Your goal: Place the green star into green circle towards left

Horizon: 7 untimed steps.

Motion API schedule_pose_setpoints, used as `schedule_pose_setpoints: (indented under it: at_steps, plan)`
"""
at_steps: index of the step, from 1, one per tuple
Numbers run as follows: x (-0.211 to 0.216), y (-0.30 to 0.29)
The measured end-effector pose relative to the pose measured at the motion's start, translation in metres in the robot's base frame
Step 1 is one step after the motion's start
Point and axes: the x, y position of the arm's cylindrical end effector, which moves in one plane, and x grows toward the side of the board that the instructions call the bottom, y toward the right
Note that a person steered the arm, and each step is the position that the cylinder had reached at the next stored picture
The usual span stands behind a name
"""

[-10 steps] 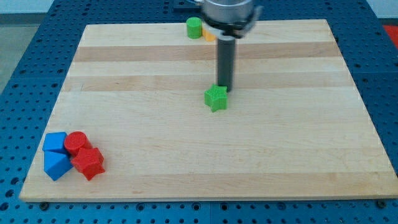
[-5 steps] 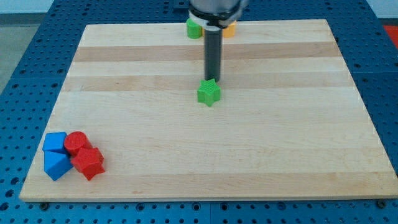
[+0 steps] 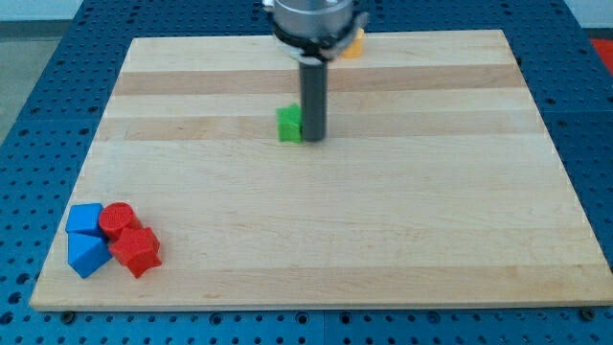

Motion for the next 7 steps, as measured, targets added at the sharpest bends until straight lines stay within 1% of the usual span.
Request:
schedule_pose_setpoints:
  at_steps: [1, 2, 3, 4, 5, 6, 7]
  plan:
    - [-0.04, -0.047]
    - [-0.027, -0.044]
    - [0.014, -0.035]
    - [0.008, -0.079]
    - [-0.04, -0.081]
    - [-0.076, -0.08]
    - [-0.05, -0.078]
